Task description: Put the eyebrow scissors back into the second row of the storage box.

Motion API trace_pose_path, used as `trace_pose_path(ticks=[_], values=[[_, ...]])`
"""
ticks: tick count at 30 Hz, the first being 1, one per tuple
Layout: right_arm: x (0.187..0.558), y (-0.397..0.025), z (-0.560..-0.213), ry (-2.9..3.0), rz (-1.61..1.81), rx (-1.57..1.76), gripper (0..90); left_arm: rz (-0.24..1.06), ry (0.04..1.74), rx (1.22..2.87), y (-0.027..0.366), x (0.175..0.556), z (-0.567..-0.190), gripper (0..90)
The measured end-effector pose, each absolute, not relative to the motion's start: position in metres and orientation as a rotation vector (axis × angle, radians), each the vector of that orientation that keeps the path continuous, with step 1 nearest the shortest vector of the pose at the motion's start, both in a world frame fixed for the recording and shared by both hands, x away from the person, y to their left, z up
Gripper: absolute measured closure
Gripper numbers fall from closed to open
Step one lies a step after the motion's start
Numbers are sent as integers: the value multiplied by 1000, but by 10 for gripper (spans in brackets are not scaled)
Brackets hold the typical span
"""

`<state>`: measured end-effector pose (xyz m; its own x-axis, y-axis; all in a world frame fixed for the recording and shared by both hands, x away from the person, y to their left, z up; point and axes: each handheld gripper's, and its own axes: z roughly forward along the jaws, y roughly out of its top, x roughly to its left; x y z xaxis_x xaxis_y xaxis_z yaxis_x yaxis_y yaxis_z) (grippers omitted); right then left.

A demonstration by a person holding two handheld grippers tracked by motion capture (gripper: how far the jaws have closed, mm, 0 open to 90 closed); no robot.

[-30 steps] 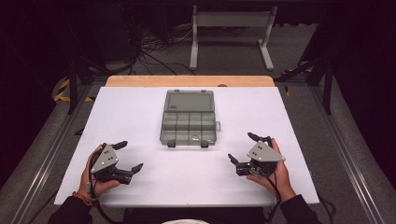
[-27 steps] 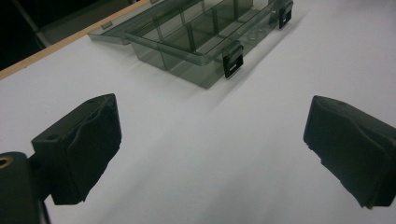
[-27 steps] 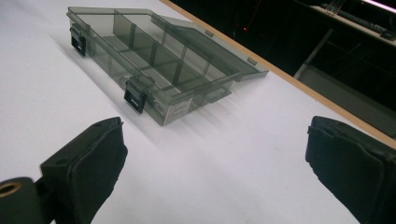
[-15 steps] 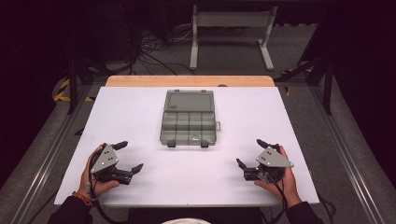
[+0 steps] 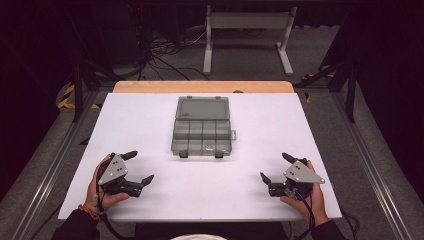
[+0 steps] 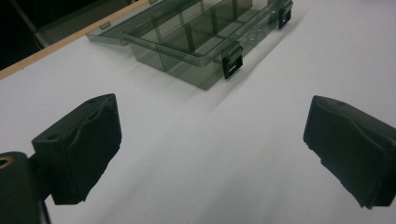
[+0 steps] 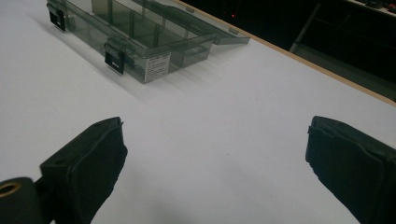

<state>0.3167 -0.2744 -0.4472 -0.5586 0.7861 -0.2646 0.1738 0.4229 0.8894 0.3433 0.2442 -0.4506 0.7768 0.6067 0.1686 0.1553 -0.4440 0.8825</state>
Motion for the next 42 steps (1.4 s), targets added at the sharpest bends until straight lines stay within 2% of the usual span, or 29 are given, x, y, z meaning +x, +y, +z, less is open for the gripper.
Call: trace_pose_path(ticks=[42], values=[[320, -278, -448, 1963, 1116, 846, 59, 585, 566, 2009, 243, 346, -451, 54]])
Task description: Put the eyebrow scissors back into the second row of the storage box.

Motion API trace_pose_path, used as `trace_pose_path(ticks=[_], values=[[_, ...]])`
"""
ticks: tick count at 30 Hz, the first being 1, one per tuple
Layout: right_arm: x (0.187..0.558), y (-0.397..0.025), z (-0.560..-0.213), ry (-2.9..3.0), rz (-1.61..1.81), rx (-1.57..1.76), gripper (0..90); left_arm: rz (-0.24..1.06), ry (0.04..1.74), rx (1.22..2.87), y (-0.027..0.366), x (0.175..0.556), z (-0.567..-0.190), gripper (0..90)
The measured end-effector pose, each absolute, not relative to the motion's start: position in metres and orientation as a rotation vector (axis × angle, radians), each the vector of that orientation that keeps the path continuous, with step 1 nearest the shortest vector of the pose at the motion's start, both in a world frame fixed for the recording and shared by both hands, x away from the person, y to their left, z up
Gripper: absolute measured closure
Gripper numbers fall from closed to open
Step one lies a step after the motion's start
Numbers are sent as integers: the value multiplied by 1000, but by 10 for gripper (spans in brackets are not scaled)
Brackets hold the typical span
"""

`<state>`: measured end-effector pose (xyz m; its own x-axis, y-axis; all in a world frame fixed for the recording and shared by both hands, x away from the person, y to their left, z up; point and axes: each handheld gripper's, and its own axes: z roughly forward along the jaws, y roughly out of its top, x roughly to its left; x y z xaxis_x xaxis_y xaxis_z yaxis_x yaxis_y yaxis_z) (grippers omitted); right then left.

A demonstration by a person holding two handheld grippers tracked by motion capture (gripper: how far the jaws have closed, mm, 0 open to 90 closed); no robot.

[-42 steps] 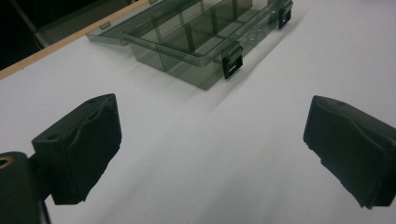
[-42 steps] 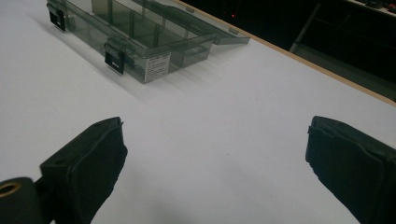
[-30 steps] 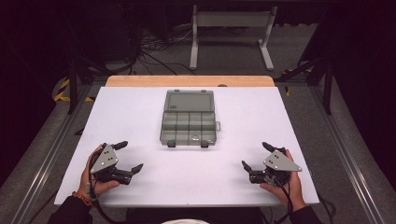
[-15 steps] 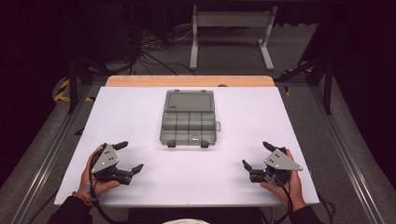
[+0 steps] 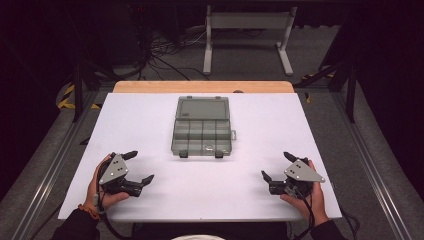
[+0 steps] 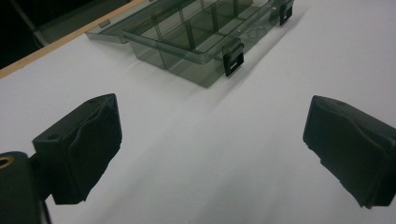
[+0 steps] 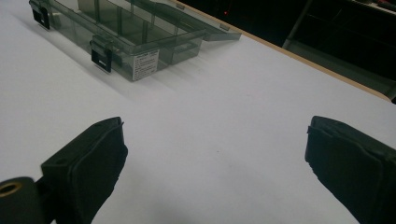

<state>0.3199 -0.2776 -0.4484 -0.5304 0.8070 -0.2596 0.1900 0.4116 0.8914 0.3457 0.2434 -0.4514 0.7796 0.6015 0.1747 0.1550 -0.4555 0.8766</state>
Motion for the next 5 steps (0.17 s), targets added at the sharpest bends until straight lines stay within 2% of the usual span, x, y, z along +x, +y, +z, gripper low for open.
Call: trace_pose_path(ticks=[5], values=[[320, -278, -448, 1956, 1134, 865, 61, 579, 578, 2003, 244, 346, -452, 54]])
